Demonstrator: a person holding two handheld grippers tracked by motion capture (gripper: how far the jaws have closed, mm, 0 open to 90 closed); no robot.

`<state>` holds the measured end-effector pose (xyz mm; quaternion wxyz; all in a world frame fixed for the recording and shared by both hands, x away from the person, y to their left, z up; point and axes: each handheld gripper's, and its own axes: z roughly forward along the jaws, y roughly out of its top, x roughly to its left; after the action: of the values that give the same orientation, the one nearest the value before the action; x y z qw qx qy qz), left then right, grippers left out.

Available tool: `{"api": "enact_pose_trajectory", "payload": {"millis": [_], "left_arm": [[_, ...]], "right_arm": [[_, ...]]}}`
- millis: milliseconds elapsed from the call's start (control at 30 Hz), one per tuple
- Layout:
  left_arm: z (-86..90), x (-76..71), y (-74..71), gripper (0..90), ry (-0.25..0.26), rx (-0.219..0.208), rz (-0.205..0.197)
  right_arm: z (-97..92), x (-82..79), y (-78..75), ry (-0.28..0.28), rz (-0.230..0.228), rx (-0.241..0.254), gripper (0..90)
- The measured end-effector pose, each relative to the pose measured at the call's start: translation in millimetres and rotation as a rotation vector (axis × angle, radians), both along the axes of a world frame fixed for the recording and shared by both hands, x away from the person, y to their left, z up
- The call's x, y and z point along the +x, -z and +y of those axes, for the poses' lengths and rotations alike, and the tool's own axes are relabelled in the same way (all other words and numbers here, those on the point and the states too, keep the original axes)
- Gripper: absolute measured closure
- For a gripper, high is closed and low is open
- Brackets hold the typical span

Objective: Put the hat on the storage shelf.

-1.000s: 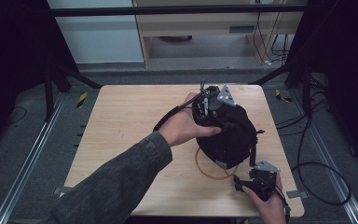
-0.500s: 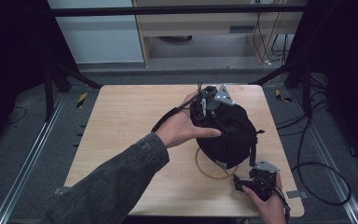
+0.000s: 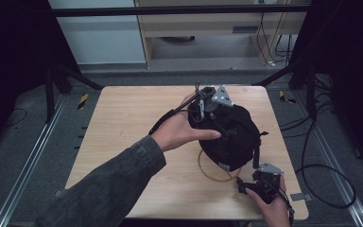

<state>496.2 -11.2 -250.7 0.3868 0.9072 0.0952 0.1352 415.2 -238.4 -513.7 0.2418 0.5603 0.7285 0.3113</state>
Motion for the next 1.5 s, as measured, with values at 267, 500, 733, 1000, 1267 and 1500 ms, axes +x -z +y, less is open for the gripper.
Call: {"api": "enact_pose_trajectory", "payload": {"millis": [267,500,733,1000,1267,1500], "left_arm": [[11.1,-8.0,-1.5,5.0,-0.006,-0.018,-0.003],[23.1,-14.7,-1.9,5.1,-0.031,-0.02,-0.003],[34.0,-21.9,-5.0,5.3,-0.056,-0.02,-0.017],[52.1,-29.0,-6.2,5.4,-0.07,-0.032,-0.017],[73.6,-30.5,0.4,5.6,-0.103,-0.043,-0.016],[90.5,-29.3,9.8,5.6,-0.122,-0.022,-0.018]], "right_arm": [[0.4,-0.2,0.0,0.004,0.002,0.005,0.4],[-0.1,0.0,0.0,-0.001,-0.001,-0.002,0.4],[-0.2,-0.2,0.0,-0.002,-0.001,-0.002,0.4],[-0.6,-1.2,-0.2,-0.009,0.001,-0.008,0.4],[-0.8,-1.1,-0.2,-0.011,0.0,-0.011,0.4],[-0.7,-1.2,-0.4,-0.01,0.002,-0.008,0.4]]}}
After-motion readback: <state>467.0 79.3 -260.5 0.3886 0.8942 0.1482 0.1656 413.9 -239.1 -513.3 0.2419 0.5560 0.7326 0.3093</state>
